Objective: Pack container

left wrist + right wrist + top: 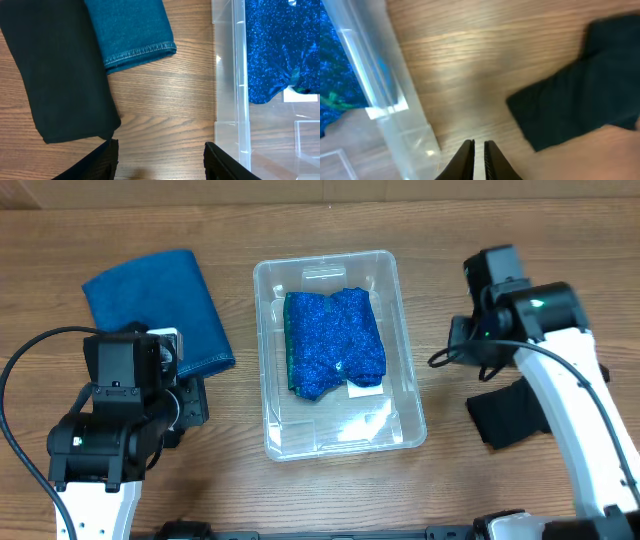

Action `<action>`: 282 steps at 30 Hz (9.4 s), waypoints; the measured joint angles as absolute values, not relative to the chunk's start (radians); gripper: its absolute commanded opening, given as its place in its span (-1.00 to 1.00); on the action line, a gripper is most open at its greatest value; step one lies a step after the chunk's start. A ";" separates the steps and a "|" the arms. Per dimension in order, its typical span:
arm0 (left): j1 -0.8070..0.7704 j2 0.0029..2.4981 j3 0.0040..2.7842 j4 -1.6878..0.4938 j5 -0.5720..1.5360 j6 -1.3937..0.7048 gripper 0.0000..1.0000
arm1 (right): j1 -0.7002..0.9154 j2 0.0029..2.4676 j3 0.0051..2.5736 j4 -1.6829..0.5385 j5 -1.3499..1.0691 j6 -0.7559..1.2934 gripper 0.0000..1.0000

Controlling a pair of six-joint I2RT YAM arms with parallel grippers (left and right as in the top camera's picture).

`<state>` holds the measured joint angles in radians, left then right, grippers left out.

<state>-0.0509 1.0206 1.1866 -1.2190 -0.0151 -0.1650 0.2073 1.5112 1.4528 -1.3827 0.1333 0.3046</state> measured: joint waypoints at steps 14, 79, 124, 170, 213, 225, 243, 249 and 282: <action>-0.051 1.021 1.187 -1.216 -0.015 -0.165 0.15 | 0.248 1.512 1.185 -1.170 -0.232 0.157 -0.57; -0.051 1.021 1.192 -1.186 -0.015 -0.165 0.21 | 0.713 1.628 1.388 -1.240 -0.302 -0.926 -0.92; -0.051 1.021 1.192 -1.198 -0.015 -0.165 0.29 | -0.883 1.654 1.165 -1.010 -0.232 0.288 1.00; -0.051 1.021 1.192 -1.201 -0.015 -0.165 0.32 | -0.173 1.528 1.567 -1.172 -0.845 -0.089 -0.92; -0.051 1.021 1.192 -1.190 -0.015 -0.165 0.33 | 0.461 1.711 1.562 -1.314 -0.007 -0.044 1.00; -0.051 1.021 1.192 -1.190 -0.015 -0.165 0.33 | 0.510 1.691 1.430 -1.290 -0.043 0.059 -0.92; -0.051 1.021 1.192 -1.185 -0.015 -0.165 0.33 | 0.521 1.646 1.092 -0.834 0.031 0.075 -0.88; -0.051 1.021 1.192 -1.186 -0.015 -0.165 0.44 | 0.537 1.636 1.190 -0.922 0.063 0.136 -0.54; 0.867 1.775 1.196 -0.909 0.565 0.220 0.95 | -0.131 1.415 1.321 -1.171 -0.023 0.260 0.88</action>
<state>0.8665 1.7748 1.1957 -0.9092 0.5648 0.2199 -0.1310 1.4151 1.3209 -1.1709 -0.0227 0.2600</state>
